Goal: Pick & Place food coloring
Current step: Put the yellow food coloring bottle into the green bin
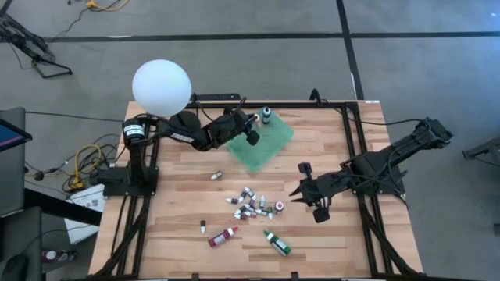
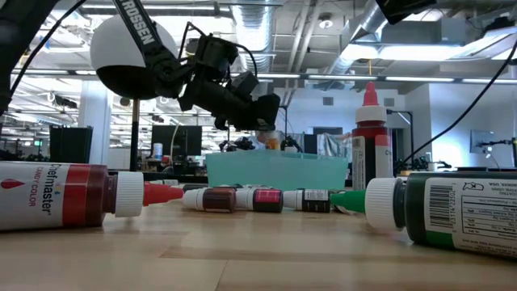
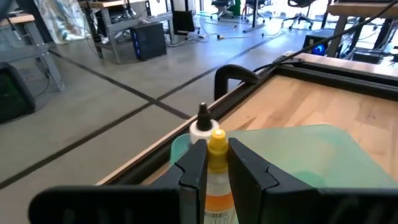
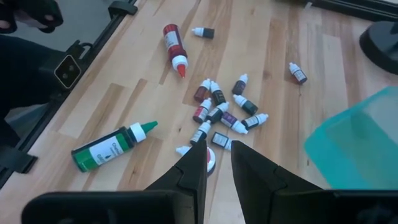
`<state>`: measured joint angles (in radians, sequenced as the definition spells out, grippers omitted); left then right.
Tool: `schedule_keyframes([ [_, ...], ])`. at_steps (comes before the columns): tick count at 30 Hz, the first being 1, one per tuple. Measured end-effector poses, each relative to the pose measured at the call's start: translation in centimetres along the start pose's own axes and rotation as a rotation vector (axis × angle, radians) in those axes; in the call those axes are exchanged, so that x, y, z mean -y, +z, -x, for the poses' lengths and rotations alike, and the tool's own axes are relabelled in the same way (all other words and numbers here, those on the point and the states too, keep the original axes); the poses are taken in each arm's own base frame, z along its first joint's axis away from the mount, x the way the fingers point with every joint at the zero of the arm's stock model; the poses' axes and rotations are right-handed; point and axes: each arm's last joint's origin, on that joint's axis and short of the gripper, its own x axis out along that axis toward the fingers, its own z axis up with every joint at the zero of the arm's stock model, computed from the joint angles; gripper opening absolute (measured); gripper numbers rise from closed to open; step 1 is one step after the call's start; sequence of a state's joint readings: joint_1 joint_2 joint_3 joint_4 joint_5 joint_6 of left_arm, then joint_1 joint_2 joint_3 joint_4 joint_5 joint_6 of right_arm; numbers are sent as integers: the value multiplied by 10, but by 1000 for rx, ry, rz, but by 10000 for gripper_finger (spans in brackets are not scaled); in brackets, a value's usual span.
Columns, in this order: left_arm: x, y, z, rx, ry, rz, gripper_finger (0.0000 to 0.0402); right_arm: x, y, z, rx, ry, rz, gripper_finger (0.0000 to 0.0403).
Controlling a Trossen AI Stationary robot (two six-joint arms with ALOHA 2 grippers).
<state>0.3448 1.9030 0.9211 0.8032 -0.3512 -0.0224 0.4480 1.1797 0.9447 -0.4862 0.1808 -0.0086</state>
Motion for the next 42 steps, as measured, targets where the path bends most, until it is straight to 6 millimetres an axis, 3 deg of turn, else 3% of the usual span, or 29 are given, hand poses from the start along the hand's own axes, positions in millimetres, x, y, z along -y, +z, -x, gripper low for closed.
schedule_keyframes([
  [16, 1, -1, 0, -13, -7, -10, 43, 0, 1, 0, 8, -5, -2, 66],
  [23, 5, -22, -7, -26, -4, -14, 43, -1, 1, 0, 8, -1, -7, 66],
  [42, 0, -5, -25, -63, 15, -50, 43, 0, 0, 0, 3, -3, -1, 66],
])
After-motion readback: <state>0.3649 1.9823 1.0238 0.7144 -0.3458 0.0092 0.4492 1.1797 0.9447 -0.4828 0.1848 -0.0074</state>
